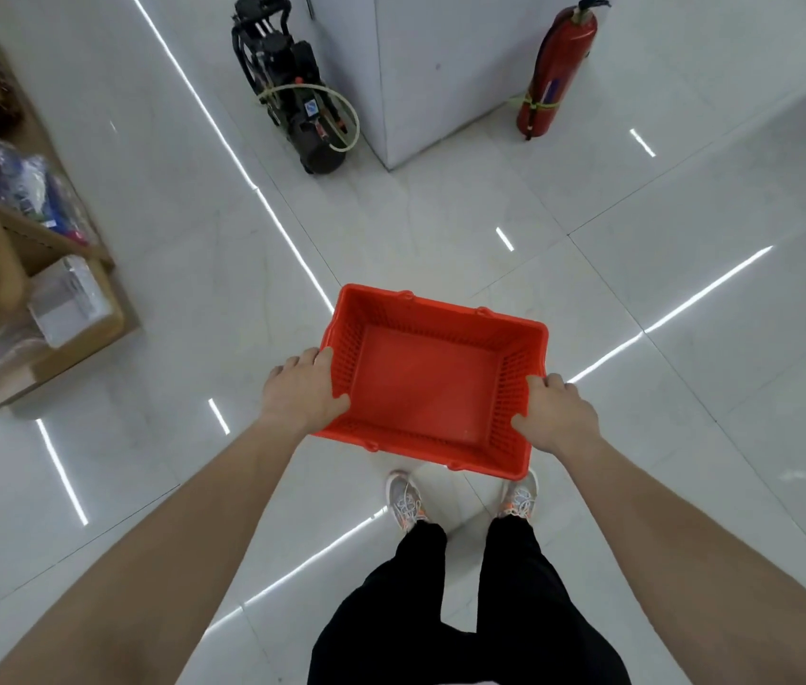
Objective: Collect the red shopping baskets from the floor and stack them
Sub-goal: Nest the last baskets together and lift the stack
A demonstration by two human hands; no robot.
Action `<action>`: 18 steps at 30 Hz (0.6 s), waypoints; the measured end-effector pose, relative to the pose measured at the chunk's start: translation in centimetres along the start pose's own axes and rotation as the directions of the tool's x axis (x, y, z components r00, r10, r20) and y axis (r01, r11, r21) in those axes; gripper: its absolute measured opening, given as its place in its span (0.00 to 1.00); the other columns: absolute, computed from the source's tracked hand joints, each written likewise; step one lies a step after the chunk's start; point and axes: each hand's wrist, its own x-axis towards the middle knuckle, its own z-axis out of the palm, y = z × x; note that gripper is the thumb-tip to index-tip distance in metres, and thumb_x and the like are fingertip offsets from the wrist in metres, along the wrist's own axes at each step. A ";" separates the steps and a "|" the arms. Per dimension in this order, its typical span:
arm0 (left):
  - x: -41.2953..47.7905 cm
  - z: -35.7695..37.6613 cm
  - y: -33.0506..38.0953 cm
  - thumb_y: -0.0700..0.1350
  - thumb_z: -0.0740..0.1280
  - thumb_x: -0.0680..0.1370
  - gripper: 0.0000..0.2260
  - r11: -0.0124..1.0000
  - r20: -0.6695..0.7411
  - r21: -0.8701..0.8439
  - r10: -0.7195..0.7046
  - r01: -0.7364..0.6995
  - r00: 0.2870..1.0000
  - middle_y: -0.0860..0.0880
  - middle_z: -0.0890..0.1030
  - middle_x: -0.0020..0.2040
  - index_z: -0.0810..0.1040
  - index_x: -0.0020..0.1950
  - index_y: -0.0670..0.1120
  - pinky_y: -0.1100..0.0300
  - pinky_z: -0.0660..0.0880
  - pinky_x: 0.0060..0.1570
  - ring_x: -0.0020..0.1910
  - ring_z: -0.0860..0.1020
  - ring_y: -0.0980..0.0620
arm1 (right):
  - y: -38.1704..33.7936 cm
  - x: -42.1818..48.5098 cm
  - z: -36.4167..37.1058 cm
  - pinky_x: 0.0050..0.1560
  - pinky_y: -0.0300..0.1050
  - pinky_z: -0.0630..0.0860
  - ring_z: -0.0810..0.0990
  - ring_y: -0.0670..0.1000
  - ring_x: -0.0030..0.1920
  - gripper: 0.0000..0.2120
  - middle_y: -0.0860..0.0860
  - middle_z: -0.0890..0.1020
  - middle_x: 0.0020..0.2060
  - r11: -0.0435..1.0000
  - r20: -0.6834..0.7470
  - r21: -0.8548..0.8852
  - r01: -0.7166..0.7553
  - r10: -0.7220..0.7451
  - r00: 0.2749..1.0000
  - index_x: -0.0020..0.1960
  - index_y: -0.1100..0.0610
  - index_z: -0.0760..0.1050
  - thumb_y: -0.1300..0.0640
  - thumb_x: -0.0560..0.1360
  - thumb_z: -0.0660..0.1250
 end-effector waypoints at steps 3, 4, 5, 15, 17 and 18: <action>0.7 1.7 -0.8 0.59 0.67 0.70 0.34 0.999 0.005 0.050 0.006 -0.006 1.000 0.46 0.74 0.66 0.65 0.72 0.46 0.46 0.71 0.61 0.63 0.74 0.42 | 0.3 0.9 1.7 0.55 0.57 0.75 0.72 0.59 0.61 0.25 0.56 0.72 0.60 1.000 0.018 -0.014 -0.014 0.014 1.000 0.66 0.55 0.66 0.48 0.73 0.65; 1.2 2.6 -1.3 0.60 0.67 0.71 0.35 0.998 0.006 0.057 -0.003 0.002 1.000 0.46 0.73 0.68 0.64 0.73 0.46 0.46 0.71 0.61 0.64 0.73 0.42 | 0.7 1.5 2.6 0.55 0.57 0.75 0.72 0.59 0.61 0.25 0.56 0.72 0.60 0.999 0.020 -0.008 -0.031 0.032 0.999 0.66 0.56 0.66 0.48 0.73 0.66; 1.8 3.7 -1.8 0.60 0.68 0.71 0.36 0.998 0.004 0.057 -0.019 0.019 1.000 0.45 0.72 0.69 0.62 0.74 0.45 0.46 0.70 0.62 0.66 0.72 0.41 | 1.2 2.3 3.7 0.55 0.57 0.75 0.72 0.59 0.61 0.27 0.56 0.72 0.60 0.999 0.020 0.005 -0.052 0.052 0.998 0.67 0.56 0.65 0.47 0.72 0.66; 8.3 17.3 -6.0 0.65 0.71 0.71 0.48 0.912 0.028 -0.297 -0.290 0.285 0.957 0.40 0.66 0.74 0.50 0.80 0.46 0.39 0.71 0.60 0.69 0.70 0.37 | 4.8 10.3 17.5 0.52 0.60 0.74 0.75 0.67 0.59 0.39 0.64 0.68 0.67 0.854 -0.178 0.504 -0.130 0.250 0.952 0.79 0.59 0.47 0.51 0.77 0.65; 8.2 19.7 -5.5 0.64 0.72 0.70 0.47 0.846 0.005 -0.463 -0.295 0.264 0.956 0.42 0.69 0.72 0.49 0.79 0.51 0.41 0.74 0.57 0.66 0.73 0.39 | 4.6 10.5 20.1 0.48 0.59 0.76 0.77 0.67 0.56 0.38 0.63 0.66 0.69 0.832 -0.267 0.551 -0.066 0.251 0.930 0.80 0.55 0.46 0.52 0.78 0.64; 8.0 20.8 -5.2 0.63 0.73 0.70 0.47 0.811 -0.017 -0.528 -0.308 0.253 0.951 0.43 0.69 0.72 0.48 0.79 0.53 0.42 0.74 0.56 0.65 0.74 0.40 | 4.4 10.4 21.2 0.46 0.58 0.76 0.78 0.68 0.54 0.39 0.62 0.64 0.70 0.830 -0.305 0.555 -0.044 0.253 0.918 0.80 0.53 0.44 0.53 0.78 0.64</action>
